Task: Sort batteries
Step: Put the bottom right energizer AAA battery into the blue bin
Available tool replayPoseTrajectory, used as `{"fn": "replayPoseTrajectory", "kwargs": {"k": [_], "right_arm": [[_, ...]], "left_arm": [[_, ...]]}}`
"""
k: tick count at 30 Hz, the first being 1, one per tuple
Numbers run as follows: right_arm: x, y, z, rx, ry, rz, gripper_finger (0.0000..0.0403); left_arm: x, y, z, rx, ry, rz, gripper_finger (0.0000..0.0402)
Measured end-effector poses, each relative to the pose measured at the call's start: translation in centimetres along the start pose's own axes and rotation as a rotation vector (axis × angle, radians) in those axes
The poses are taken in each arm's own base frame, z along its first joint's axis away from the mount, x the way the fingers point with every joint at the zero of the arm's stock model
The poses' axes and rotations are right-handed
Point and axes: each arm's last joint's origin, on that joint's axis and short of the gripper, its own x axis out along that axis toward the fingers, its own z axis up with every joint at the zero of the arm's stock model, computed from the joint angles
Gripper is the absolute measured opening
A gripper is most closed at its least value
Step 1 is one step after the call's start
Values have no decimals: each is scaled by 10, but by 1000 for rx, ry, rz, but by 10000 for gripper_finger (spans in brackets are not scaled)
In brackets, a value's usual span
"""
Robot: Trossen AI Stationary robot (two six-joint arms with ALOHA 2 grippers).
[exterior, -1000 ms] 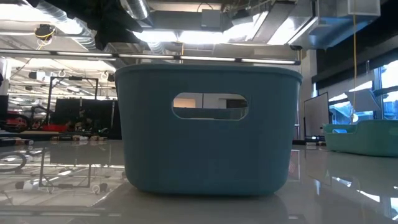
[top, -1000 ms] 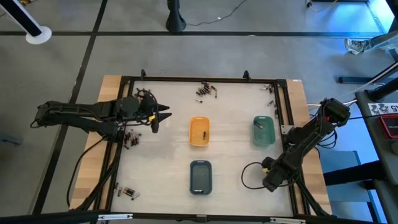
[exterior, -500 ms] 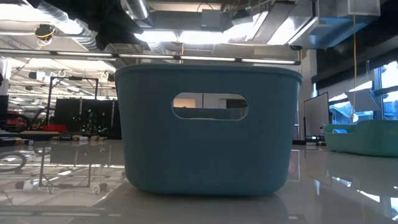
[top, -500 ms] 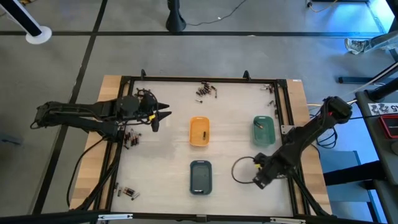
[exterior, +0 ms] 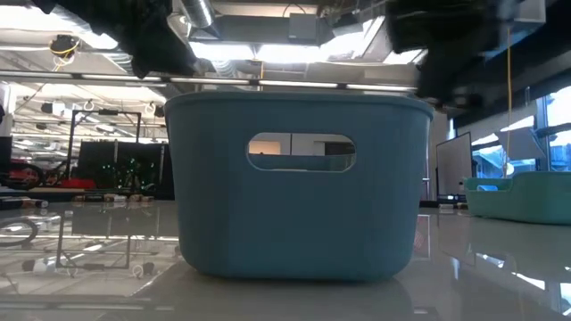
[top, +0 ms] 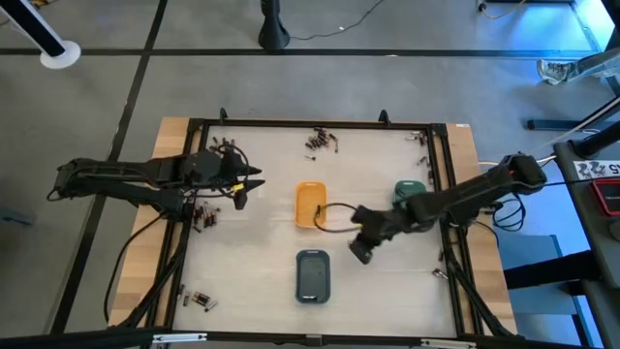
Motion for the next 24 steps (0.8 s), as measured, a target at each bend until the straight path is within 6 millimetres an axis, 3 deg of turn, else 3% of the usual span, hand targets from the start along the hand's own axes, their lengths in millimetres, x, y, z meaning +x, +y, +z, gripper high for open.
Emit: {"fn": "replayPoseTrajectory", "kwargs": {"k": [10, 17, 24], "right_arm": [[50, 23, 47, -238, 59, 69, 16], [80, 22, 49, -305, 133, 61, 16], [84, 21, 50, -344, 114, 48, 17]], "left_arm": [[5, -6, -3, 8, 26, -22, 161], [14, -9, -8, -23, 79, -25, 161], [19, -17, -12, -30, 118, -59, 161]]}}
